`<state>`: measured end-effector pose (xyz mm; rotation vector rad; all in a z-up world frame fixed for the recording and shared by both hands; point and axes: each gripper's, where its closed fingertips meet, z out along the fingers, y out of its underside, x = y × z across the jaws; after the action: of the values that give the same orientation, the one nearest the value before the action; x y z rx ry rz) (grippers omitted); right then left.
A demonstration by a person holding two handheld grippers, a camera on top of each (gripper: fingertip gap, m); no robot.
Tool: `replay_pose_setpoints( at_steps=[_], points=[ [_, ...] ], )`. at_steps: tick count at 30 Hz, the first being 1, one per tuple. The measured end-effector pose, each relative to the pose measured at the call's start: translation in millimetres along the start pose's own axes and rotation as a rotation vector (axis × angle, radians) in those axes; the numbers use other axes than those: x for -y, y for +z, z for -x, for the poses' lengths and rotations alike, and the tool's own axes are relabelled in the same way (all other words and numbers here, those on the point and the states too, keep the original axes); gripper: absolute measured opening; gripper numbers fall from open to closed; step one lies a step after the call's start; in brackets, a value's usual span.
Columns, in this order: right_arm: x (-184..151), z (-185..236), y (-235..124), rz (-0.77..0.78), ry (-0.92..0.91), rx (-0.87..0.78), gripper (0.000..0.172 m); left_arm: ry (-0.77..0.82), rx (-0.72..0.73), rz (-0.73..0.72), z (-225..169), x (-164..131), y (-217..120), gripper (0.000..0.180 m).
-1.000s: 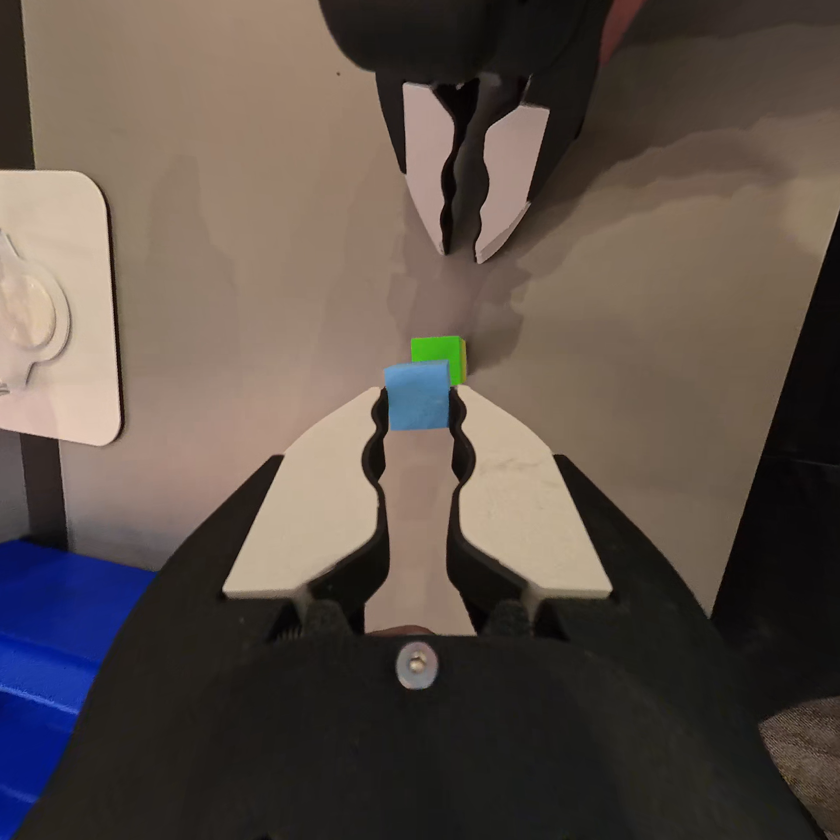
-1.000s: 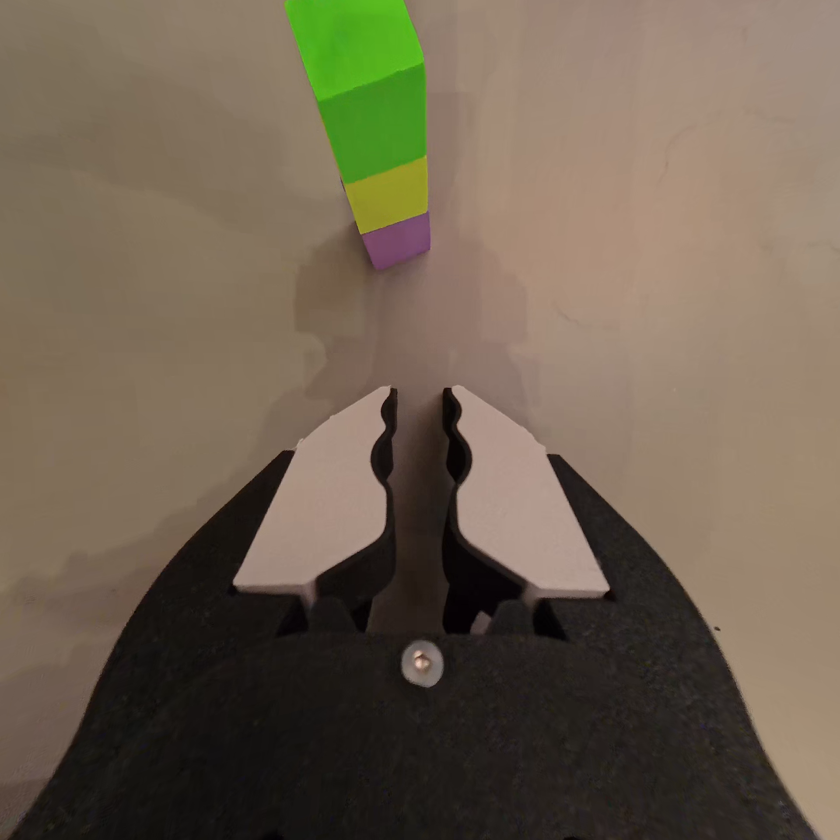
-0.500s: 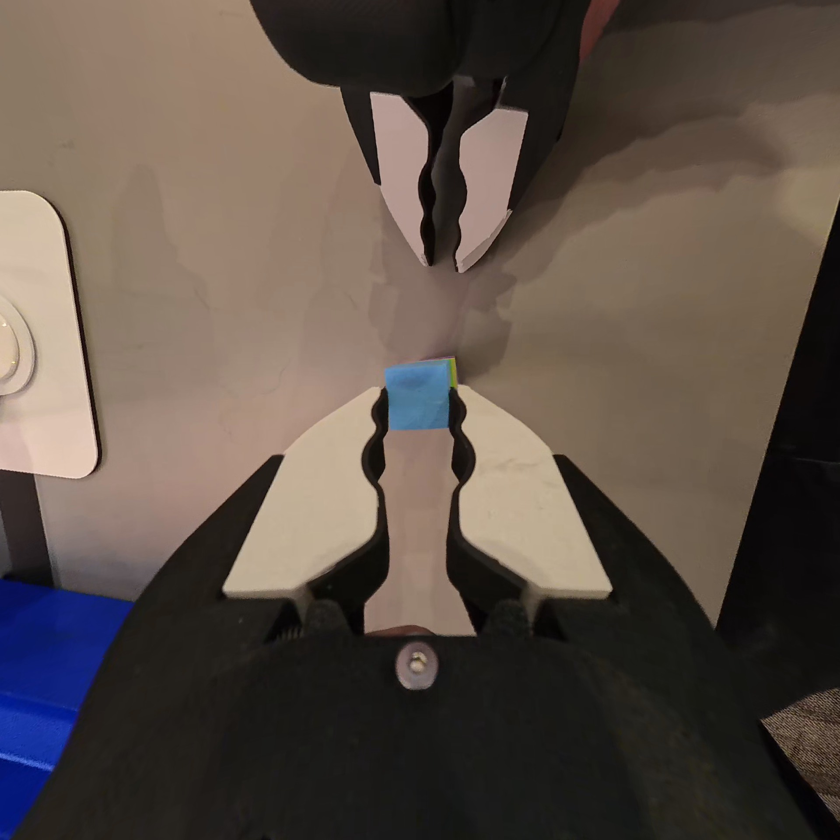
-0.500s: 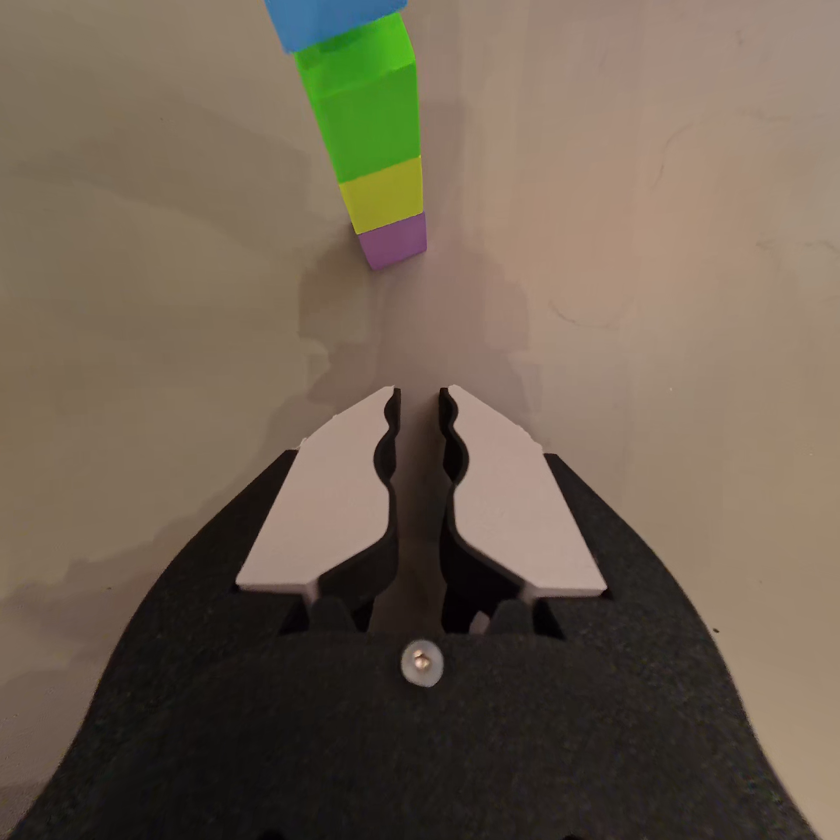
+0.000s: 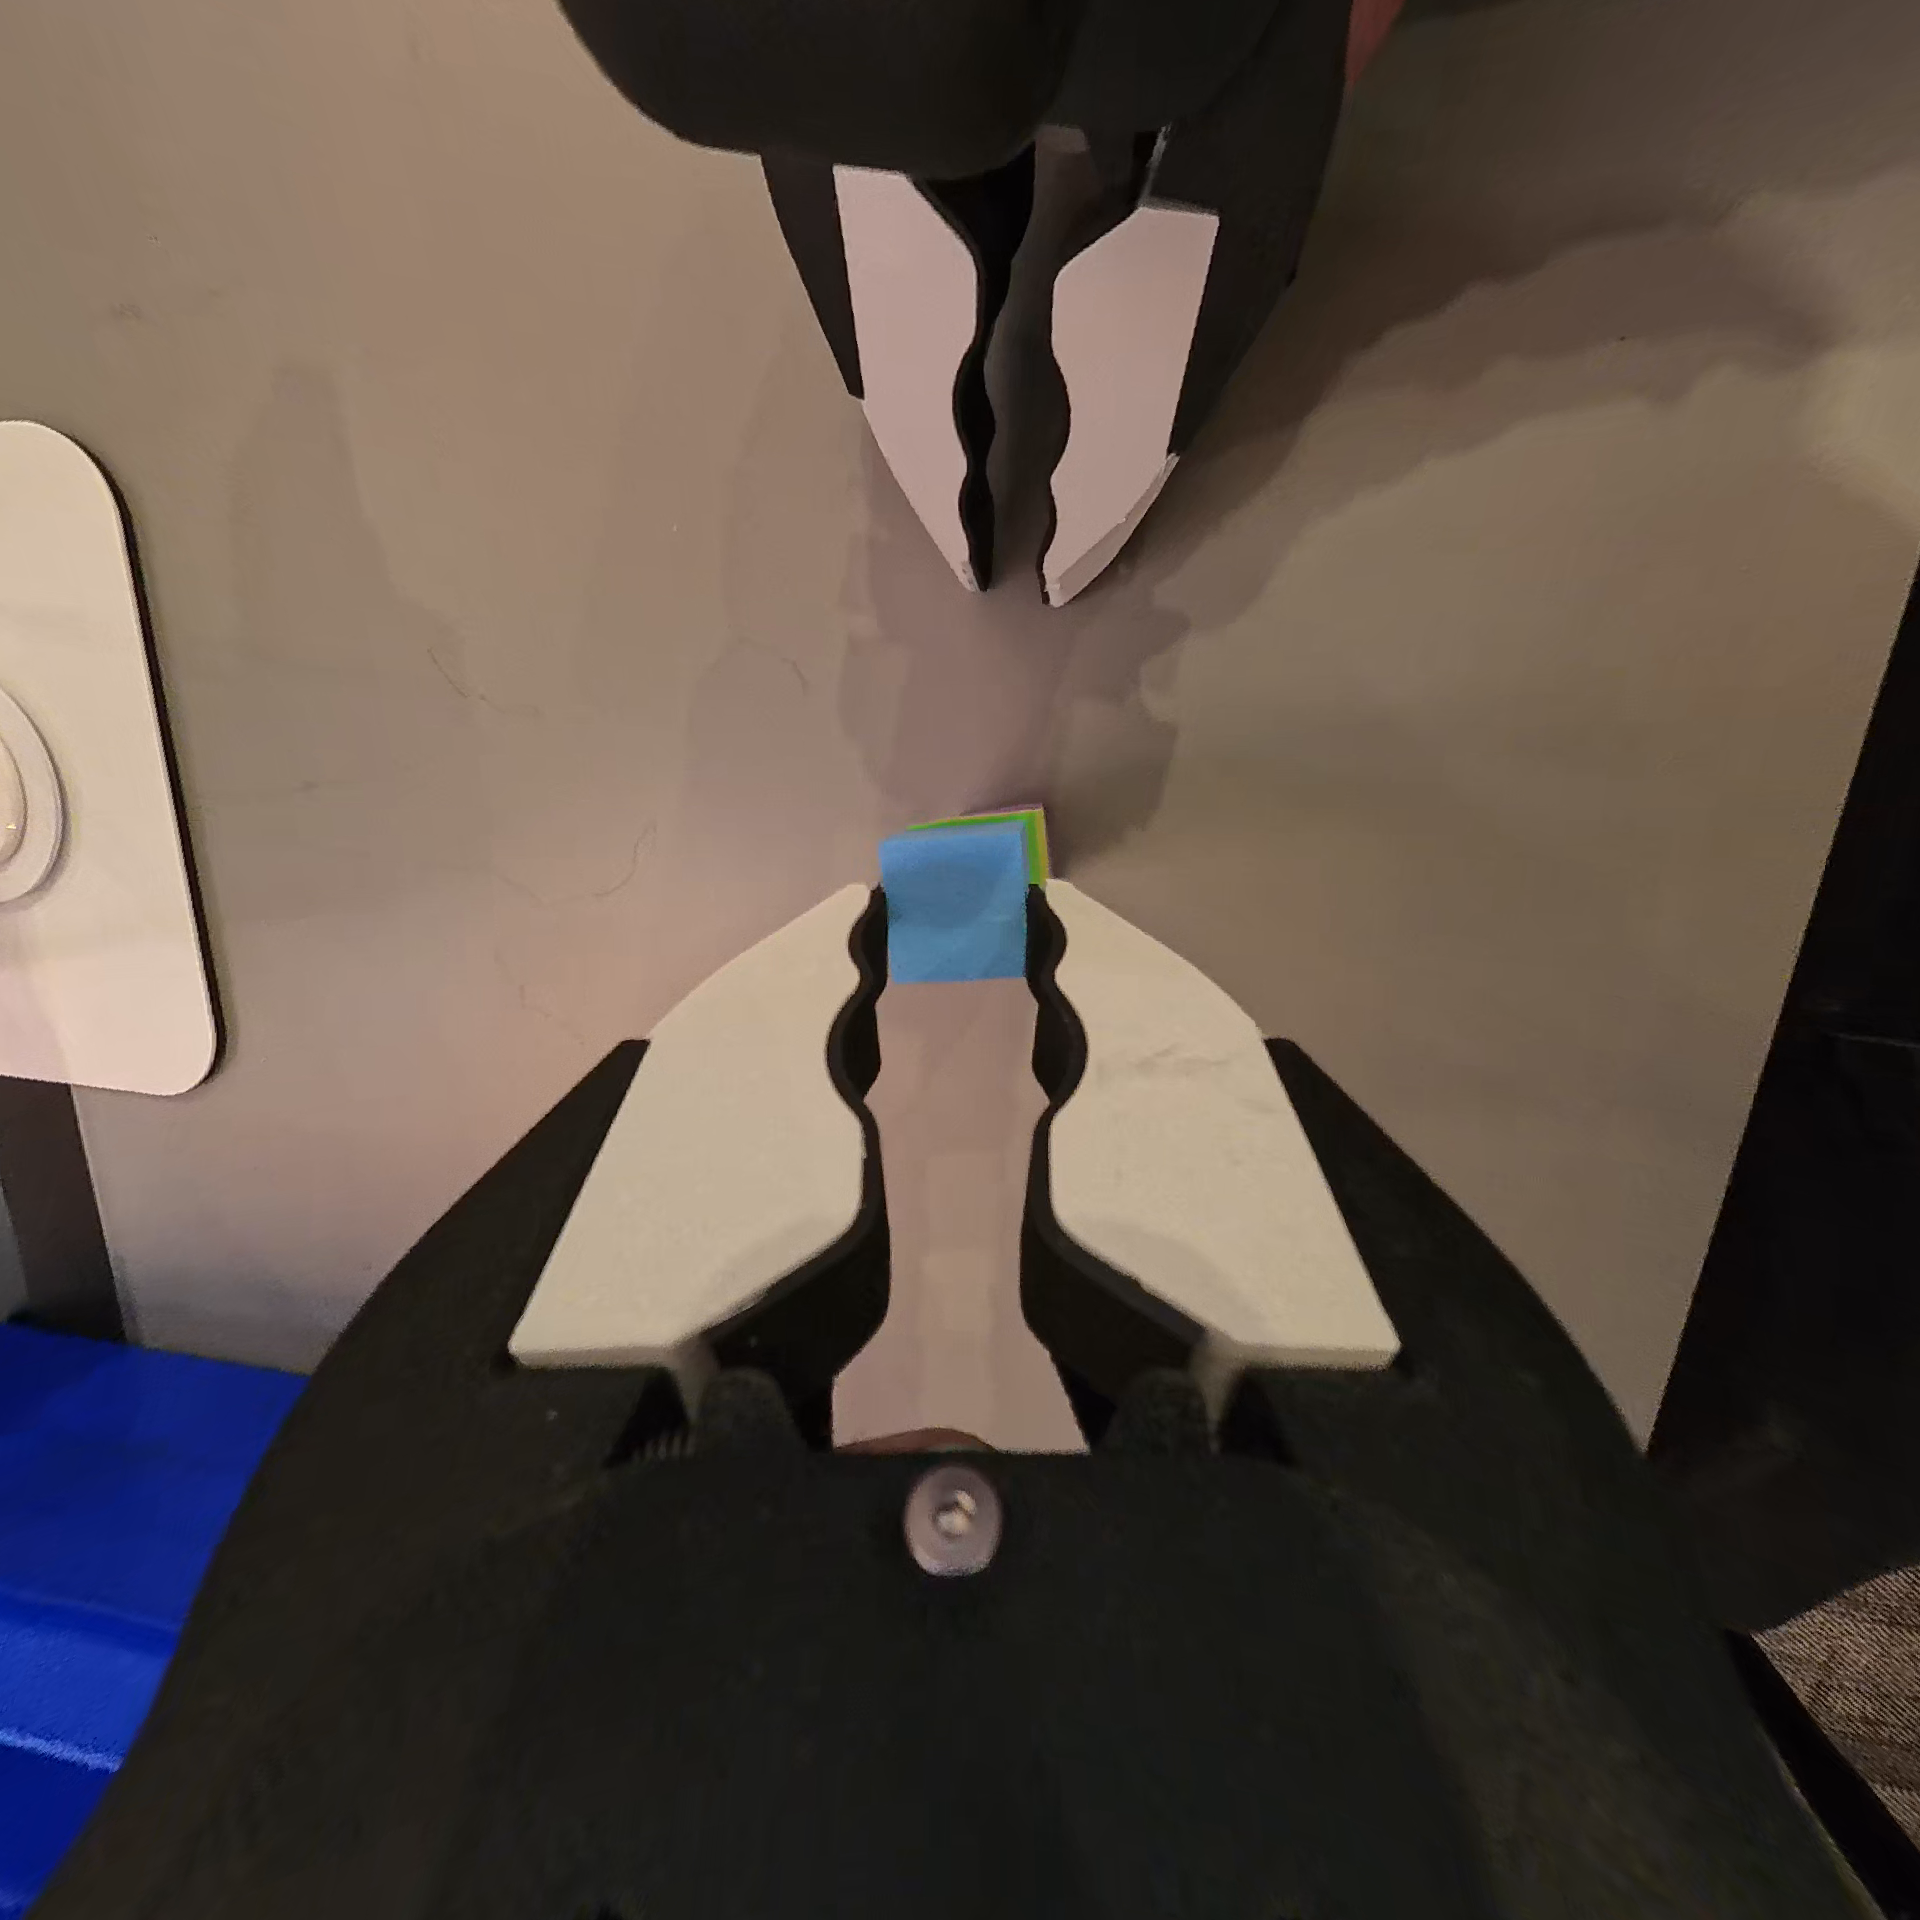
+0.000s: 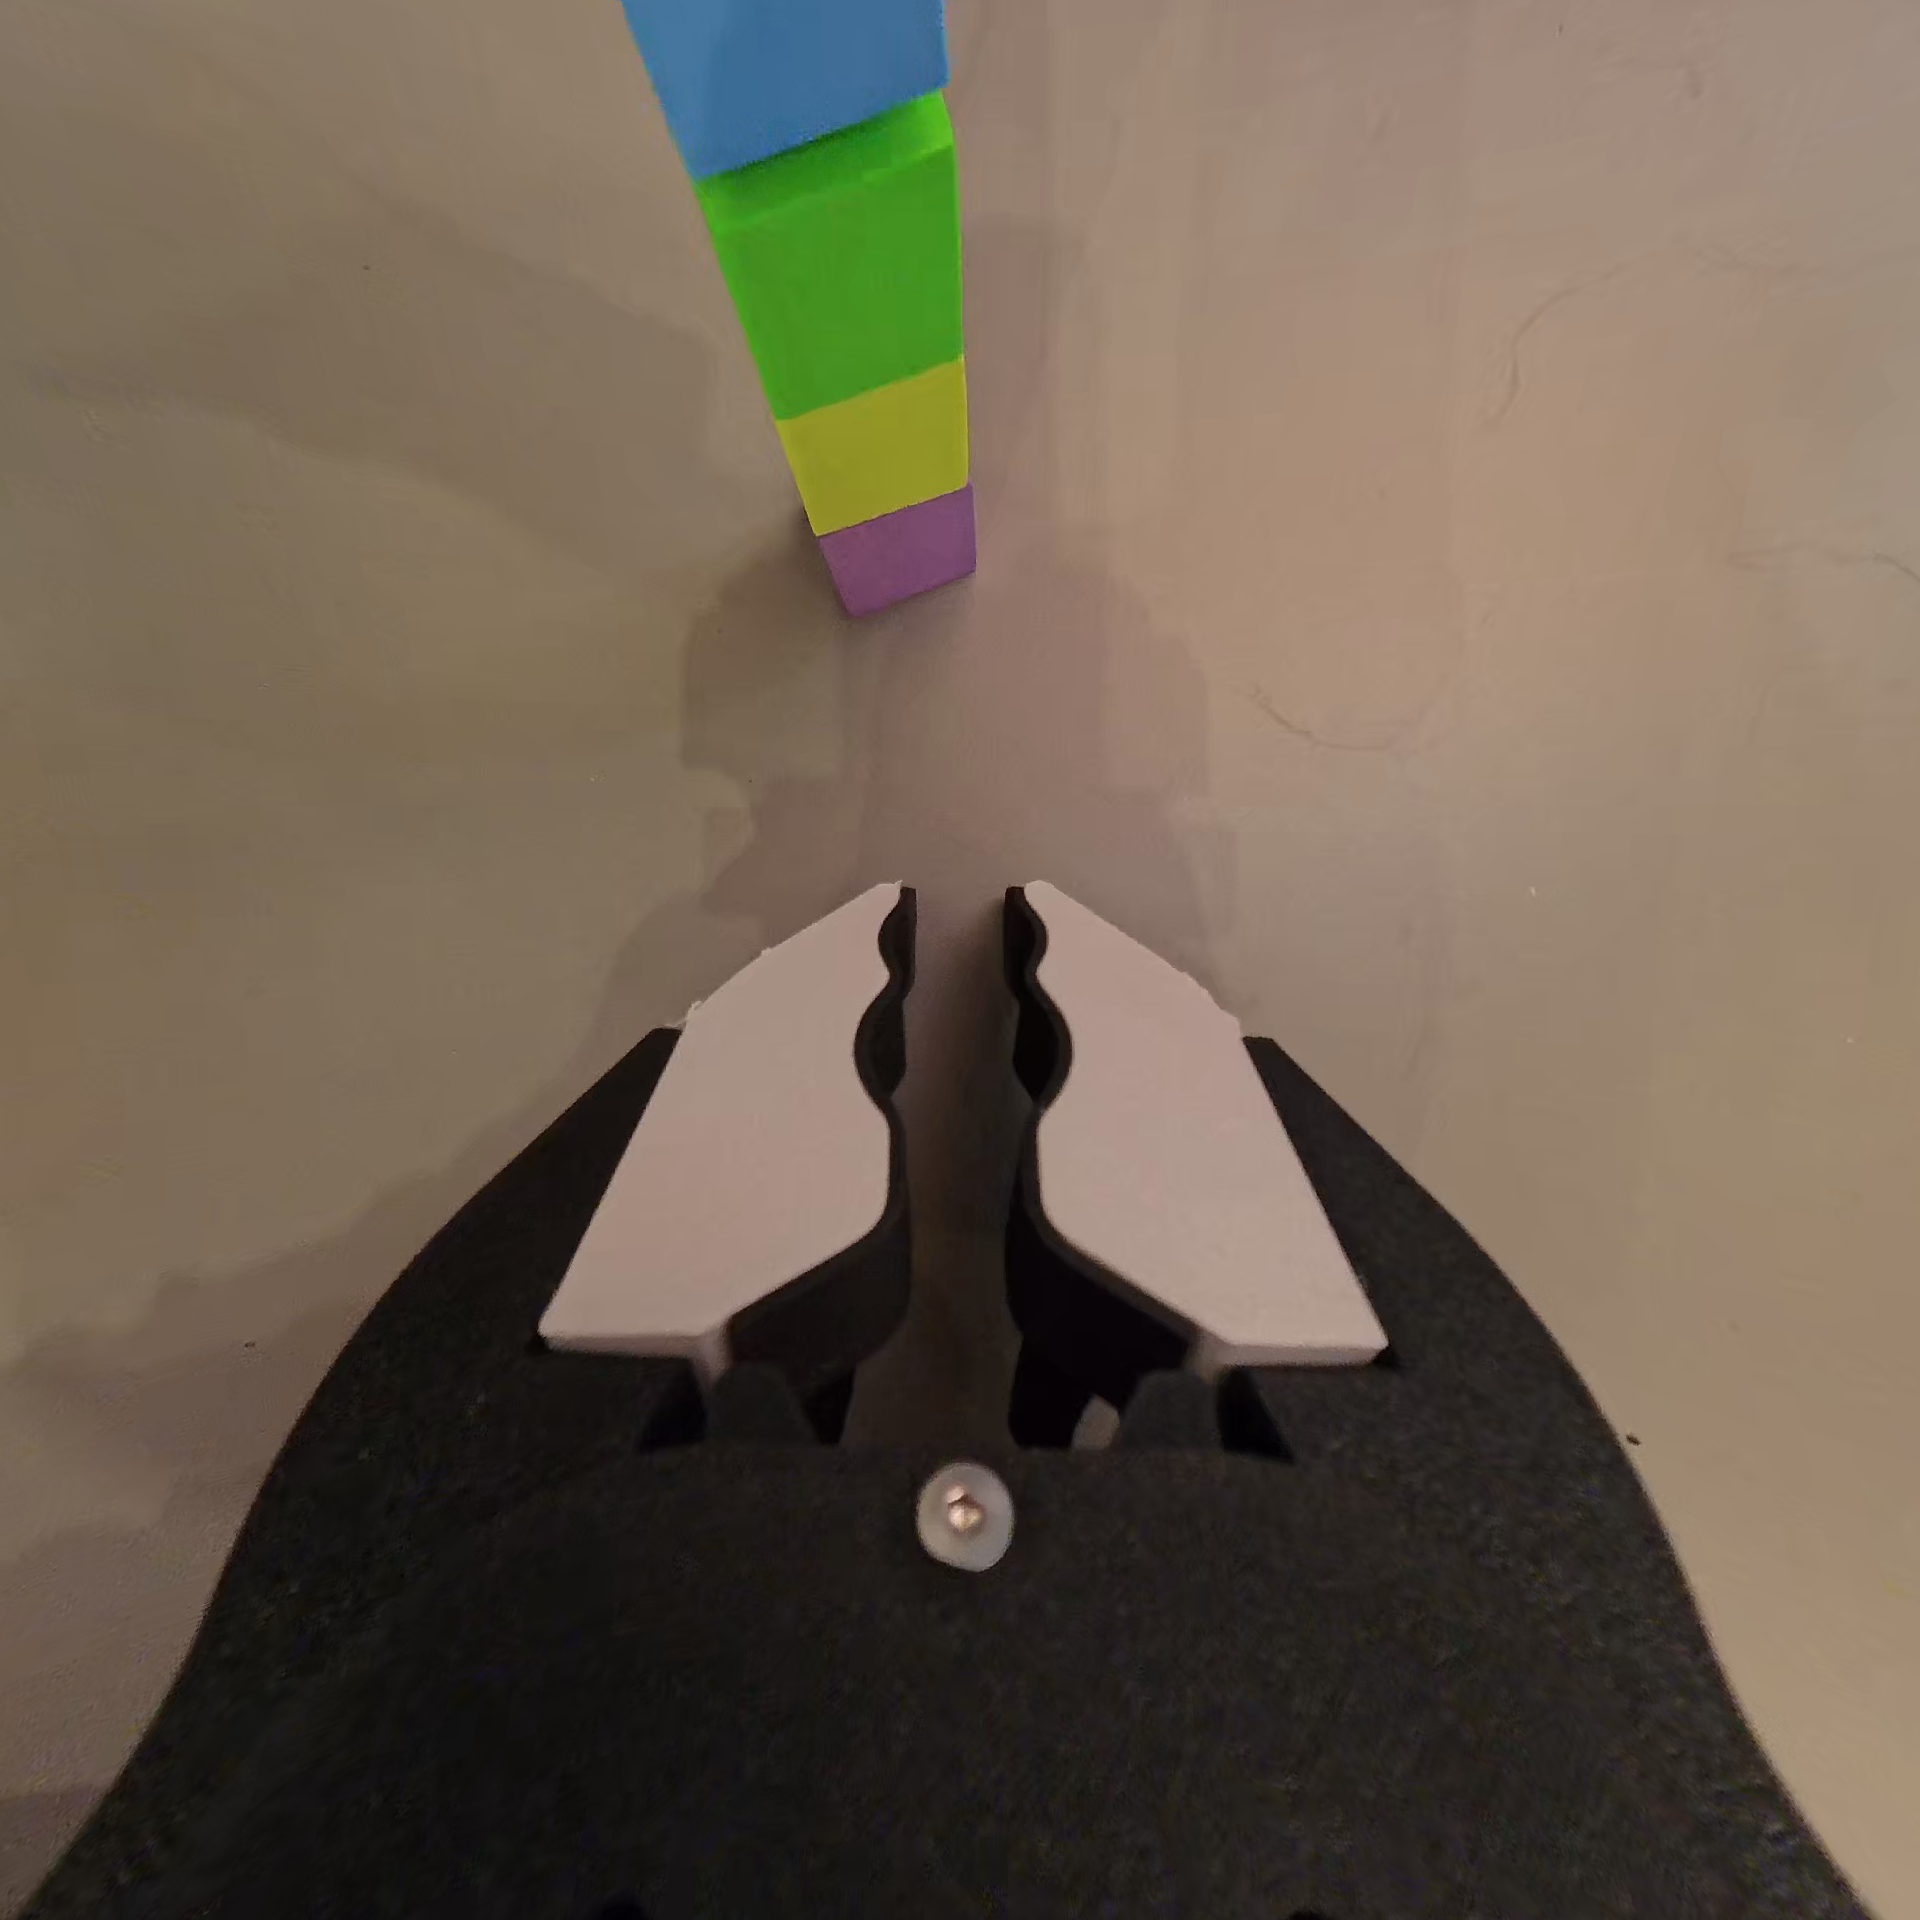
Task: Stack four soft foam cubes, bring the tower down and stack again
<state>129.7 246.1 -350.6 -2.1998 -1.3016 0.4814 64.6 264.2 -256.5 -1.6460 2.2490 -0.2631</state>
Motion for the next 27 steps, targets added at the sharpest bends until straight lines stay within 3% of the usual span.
replay_pose_setpoints(
  at_steps=[27],
  points=[
    [-0.4,0.2,-0.2,0.004,-0.002,0.0,0.016,-0.017,-0.012,0.004,-0.1,-0.5,3.0,0.025]
  ],
)
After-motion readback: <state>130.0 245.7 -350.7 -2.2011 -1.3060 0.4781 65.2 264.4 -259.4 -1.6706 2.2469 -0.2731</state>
